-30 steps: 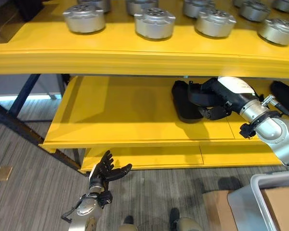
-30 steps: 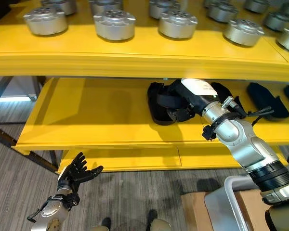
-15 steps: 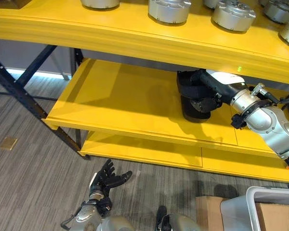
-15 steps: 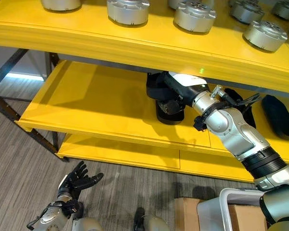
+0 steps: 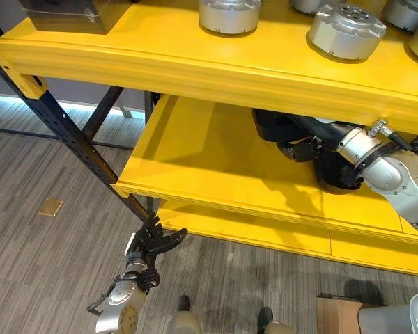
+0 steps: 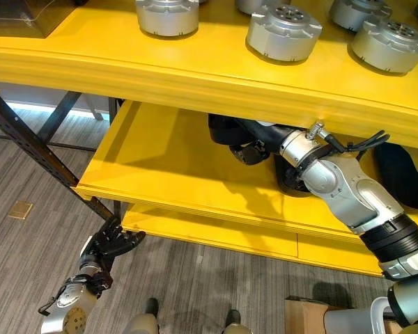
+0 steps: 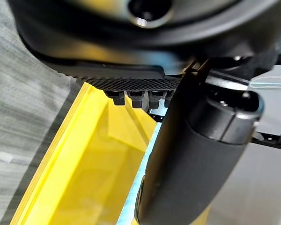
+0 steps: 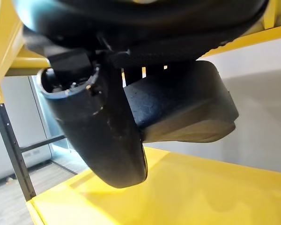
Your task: Move parts from the plastic box to the shelf.
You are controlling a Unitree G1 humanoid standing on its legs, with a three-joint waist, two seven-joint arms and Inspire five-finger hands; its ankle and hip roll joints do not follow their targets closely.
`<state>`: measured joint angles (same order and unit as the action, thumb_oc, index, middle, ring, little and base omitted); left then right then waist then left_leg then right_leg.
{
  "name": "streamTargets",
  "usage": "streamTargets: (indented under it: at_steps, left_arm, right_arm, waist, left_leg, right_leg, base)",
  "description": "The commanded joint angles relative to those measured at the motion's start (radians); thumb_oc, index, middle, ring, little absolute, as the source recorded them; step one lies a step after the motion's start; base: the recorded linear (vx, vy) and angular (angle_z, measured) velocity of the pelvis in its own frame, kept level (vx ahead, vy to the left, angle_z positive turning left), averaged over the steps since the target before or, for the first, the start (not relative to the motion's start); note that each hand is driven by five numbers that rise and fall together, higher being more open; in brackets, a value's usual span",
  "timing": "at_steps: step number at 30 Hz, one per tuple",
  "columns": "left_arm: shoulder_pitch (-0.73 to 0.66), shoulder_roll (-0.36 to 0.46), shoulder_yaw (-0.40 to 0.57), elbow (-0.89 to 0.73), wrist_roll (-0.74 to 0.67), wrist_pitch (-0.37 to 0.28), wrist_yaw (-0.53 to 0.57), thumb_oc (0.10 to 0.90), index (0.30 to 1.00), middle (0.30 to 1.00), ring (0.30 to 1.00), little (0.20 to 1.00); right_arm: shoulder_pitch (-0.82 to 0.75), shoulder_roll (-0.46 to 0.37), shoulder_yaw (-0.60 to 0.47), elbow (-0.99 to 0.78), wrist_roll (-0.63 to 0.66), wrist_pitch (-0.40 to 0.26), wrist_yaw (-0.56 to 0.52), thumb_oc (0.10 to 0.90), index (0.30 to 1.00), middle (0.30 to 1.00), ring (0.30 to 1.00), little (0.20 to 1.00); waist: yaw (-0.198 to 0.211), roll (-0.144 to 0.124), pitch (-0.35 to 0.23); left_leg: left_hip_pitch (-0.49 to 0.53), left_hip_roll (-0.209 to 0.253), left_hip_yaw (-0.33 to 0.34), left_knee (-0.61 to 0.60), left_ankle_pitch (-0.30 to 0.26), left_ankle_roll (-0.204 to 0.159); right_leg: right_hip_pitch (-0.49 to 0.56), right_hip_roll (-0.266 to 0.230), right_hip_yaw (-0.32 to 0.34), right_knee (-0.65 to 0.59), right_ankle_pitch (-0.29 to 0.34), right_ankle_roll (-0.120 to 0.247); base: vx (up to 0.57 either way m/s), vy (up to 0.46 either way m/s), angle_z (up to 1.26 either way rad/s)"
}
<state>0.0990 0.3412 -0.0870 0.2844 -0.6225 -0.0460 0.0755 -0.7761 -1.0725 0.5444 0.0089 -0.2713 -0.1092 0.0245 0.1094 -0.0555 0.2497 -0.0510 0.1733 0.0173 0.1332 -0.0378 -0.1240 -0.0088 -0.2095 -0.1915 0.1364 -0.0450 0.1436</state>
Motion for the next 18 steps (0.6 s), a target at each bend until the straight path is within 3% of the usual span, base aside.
streamTargets:
  at_steps: [1, 7, 14, 18]
  left_arm:
    - [0.009, 0.098, -0.037, -0.085, 0.002, -0.073, -0.020, 0.900, 1.000, 1.000, 1.000, 1.000]
    - [0.022, 0.103, -0.043, -0.087, -0.020, -0.074, -0.024, 0.900, 1.000, 1.000, 1.000, 1.000]
    - [0.023, 0.116, -0.053, -0.081, -0.020, -0.081, -0.033, 0.900, 1.000, 1.000, 1.000, 1.000]
    - [0.011, 0.131, -0.065, -0.085, -0.023, -0.093, -0.034, 0.900, 1.000, 1.000, 1.000, 1.000]
  right_arm:
    - [-0.269, 0.037, -0.061, 0.012, -0.002, -0.026, -0.097, 0.400, 0.300, 0.300, 0.300, 0.300]
    - [-0.265, 0.107, -0.023, 0.160, -0.033, 0.001, -0.111, 0.400, 0.300, 0.300, 0.300, 0.300]
    - [-0.274, 0.160, 0.048, 0.334, -0.069, 0.022, -0.104, 0.400, 0.300, 0.300, 0.300, 0.300]
    - [-0.289, 0.193, 0.080, 0.458, -0.090, 0.041, -0.114, 0.400, 0.300, 0.300, 0.300, 0.300]
  waist:
    - [0.023, -0.084, -0.156]
    - [0.054, -0.083, -0.119]
    - [0.073, -0.058, -0.065]
    - [0.082, -0.031, -0.025]
  left_leg:
    - [-0.127, 0.064, -0.042, 0.116, -0.046, -0.008]
    - [-0.176, 0.066, -0.065, 0.142, -0.048, -0.008]
    - [-0.236, 0.060, -0.090, 0.165, -0.038, -0.010]
    - [-0.274, 0.053, -0.102, 0.174, -0.025, -0.010]
  right_leg:
    - [0.062, -0.092, 0.001, -0.023, 0.006, 0.041]
    - [0.038, -0.086, -0.015, -0.008, -0.001, 0.039]
    - [-0.012, -0.087, -0.028, 0.025, -0.009, 0.034]
    - [-0.060, -0.095, -0.032, 0.058, -0.012, 0.031]
  base:
    - [0.05, 0.000, 0.07]
    - [0.00, -0.012, 0.08]
    - [-0.05, -0.009, 0.08]
    - [-0.07, 0.004, 0.04]
